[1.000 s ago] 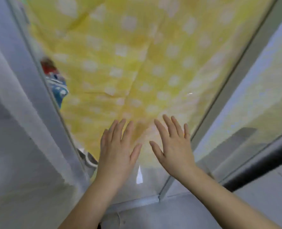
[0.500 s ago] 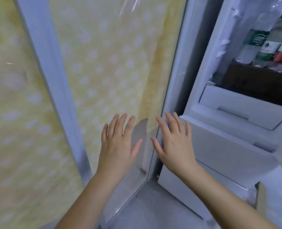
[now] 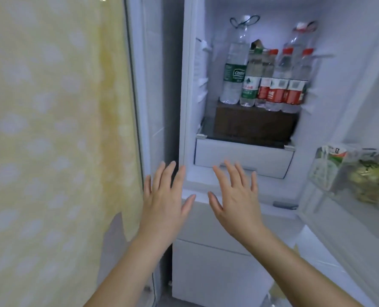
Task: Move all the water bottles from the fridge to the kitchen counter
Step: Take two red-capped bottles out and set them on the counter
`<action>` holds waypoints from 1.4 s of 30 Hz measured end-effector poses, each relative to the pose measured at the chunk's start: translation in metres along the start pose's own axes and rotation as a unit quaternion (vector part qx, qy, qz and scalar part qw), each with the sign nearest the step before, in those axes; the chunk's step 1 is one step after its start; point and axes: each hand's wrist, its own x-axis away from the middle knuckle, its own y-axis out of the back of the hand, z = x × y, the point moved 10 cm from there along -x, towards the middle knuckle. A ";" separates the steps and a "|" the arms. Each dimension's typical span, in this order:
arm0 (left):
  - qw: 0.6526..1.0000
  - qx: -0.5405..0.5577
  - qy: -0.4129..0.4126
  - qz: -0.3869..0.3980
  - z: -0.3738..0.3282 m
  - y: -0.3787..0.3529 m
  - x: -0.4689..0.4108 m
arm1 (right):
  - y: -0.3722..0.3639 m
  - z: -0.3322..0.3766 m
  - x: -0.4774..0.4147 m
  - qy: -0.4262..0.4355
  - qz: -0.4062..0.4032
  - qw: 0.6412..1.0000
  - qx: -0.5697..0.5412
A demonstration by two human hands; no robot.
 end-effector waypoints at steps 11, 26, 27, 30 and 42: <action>0.989 0.091 -0.112 0.009 -0.028 -0.096 -0.139 | -0.019 -0.111 -0.094 -0.149 -0.028 0.986 0.063; 0.983 0.159 -0.085 0.037 -0.093 -0.191 -0.310 | -0.023 -0.258 -0.231 -0.266 -0.143 0.951 -0.073; 0.982 0.167 -0.082 0.031 -0.097 -0.192 -0.321 | -0.021 -0.265 -0.239 -0.275 -0.156 0.945 -0.088; 0.977 0.192 -0.085 0.020 -0.115 -0.194 -0.356 | -0.012 -0.285 -0.263 -0.281 -0.209 0.928 -0.127; 0.938 0.318 -0.135 -0.022 -0.205 -0.178 -0.498 | 0.049 -0.335 -0.340 -0.274 -0.347 0.887 -0.131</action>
